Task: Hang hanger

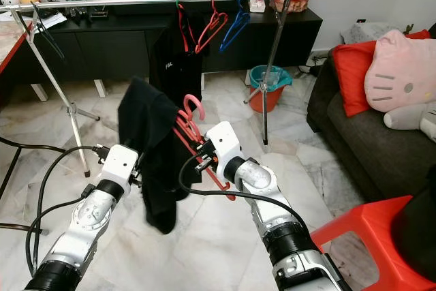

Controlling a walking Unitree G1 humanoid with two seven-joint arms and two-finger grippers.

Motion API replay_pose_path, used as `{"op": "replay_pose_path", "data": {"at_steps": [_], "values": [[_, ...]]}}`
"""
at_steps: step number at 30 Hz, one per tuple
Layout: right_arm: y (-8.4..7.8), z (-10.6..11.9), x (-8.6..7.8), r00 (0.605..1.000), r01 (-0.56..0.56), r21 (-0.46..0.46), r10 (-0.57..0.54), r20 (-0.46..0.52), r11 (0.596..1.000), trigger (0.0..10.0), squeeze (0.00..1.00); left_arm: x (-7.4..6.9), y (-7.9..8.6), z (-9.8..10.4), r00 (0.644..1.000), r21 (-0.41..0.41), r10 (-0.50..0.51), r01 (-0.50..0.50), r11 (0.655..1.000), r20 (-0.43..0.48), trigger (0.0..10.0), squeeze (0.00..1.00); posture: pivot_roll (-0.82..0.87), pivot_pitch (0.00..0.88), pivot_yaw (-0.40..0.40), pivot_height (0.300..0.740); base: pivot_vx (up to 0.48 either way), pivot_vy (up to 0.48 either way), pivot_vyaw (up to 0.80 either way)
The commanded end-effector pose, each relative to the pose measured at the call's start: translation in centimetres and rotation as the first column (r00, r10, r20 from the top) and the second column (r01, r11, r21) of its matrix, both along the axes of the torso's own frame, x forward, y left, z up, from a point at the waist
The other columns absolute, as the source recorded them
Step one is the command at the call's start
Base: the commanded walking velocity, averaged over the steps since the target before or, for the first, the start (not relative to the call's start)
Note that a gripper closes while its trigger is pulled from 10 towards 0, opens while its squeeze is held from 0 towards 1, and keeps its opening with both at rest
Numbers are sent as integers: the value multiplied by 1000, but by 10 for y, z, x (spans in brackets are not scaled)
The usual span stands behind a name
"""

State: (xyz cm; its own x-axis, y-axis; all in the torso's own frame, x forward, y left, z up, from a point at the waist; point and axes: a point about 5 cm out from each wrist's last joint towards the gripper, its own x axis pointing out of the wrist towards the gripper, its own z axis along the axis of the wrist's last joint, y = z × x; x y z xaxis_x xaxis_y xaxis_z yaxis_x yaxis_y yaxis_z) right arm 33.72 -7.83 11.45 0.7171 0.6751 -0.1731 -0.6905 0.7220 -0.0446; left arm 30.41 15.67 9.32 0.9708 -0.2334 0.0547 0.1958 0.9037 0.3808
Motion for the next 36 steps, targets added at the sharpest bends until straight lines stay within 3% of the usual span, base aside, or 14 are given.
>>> {"op": "replay_pose_path", "data": {"at_steps": [1,4,5,6,7,21,28,29,30,36], "values": [[7,22,6,997,-27,39,24,67,999,0,0,-1,-1,-4,1000,-7,-10,10,1000,-15,10000,0,141,0,-67,740,0,0,0],[10,24,7,998,-32,43,29,63,999,0,0,-4,2,-10,1000,12,8,-8,1000,-22,10000,0,160,0,-70,740,0,0,0],[11,25,7,997,-33,48,30,64,998,0,0,-4,4,-10,1000,7,12,-12,1000,-24,10000,514,160,0,-68,740,0,0,0],[12,25,7,997,-33,52,30,65,998,0,0,-4,4,-10,1000,2,14,-14,1000,-24,10000,514,160,0,-68,740,0,0,0],[14,28,7,997,-45,59,41,68,997,0,0,-3,6,-8,999,-28,26,-27,999,-22,10000,1000,155,0,-66,740,0,0,0],[39,38,7,990,-125,44,122,67,991,0,0,10,5,4,1000,-94,9,-9,996,1,10000,1000,163,0,-92,740,0,0,0],[46,40,6,986,-154,48,150,73,987,0,0,19,10,10,997,-70,73,-71,995,28,10000,1000,167,0,-88,740,0,0,0],[47,40,6,986,-156,49,152,74,987,0,0,20,10,11,996,-64,79,-77,995,32,10000,608,166,0,-86,740,0,0,0],[47,40,5,985,-157,48,154,74,986,0,0,21,10,11,996,-55,83,-81,995,32,10000,0,159,0,-80,740,0,0,0],[45,38,-1,985,-162,46,158,71,986,0,0,24,14,7,990,30,138,-139,990,33,10000,0,123,0,-60,740,0,0,0]]}}
